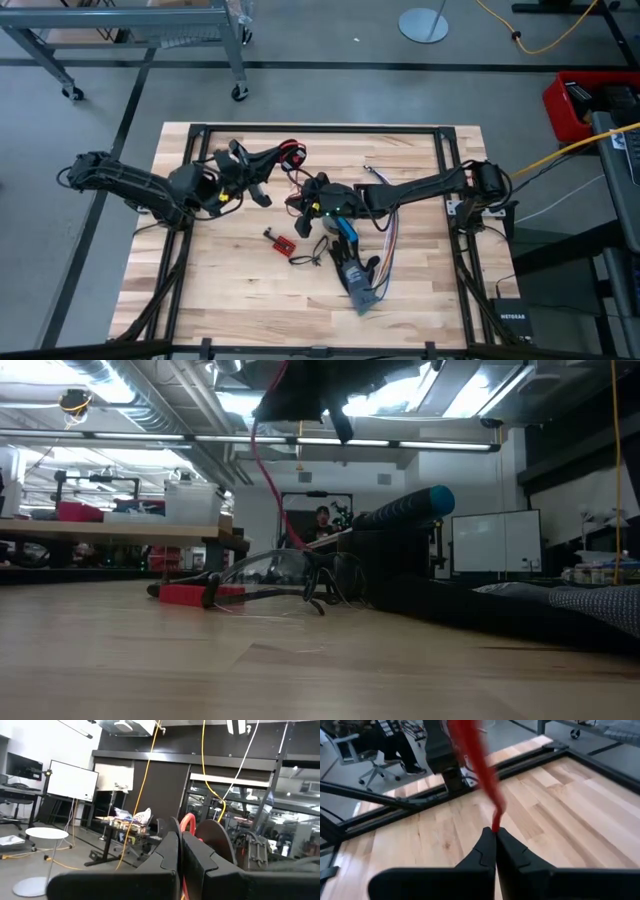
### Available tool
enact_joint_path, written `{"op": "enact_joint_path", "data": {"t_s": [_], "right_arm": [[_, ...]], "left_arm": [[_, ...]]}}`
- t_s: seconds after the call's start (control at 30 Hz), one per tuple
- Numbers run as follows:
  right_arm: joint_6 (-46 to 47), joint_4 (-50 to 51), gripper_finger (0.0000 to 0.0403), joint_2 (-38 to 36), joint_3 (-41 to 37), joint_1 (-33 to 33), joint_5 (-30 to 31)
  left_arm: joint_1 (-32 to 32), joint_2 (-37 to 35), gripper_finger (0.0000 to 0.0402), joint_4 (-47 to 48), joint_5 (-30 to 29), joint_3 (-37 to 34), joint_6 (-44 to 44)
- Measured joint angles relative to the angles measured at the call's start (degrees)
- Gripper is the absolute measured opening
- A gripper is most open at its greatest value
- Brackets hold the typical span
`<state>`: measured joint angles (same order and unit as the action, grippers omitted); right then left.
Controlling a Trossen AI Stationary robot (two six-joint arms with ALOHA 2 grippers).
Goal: Coil cords
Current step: Coil the red wire around the spool
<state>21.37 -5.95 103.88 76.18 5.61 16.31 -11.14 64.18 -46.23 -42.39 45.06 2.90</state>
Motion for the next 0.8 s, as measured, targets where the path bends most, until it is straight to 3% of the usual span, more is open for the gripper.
{"op": "enact_joint_path", "data": {"t_s": [0.27, 0.47, 0.8], "right_arm": [[2.84, -2.06, 0.0, 2.36, -0.04, 0.04, -5.51], [2.84, -10.63, 0.0, 2.63, -0.02, 0.43, -11.59], [2.39, -13.54, 0.0, 2.37, 1.94, 0.41, -14.42]], "left_arm": [[1.14, 0.77, 0.0, -0.68, 0.02, 0.0, 0.34], [2.3, 2.6, 0.0, -0.27, 0.02, 0.0, 2.68], [2.62, 2.75, 0.0, 10.83, 0.02, 0.02, 2.33]]}}
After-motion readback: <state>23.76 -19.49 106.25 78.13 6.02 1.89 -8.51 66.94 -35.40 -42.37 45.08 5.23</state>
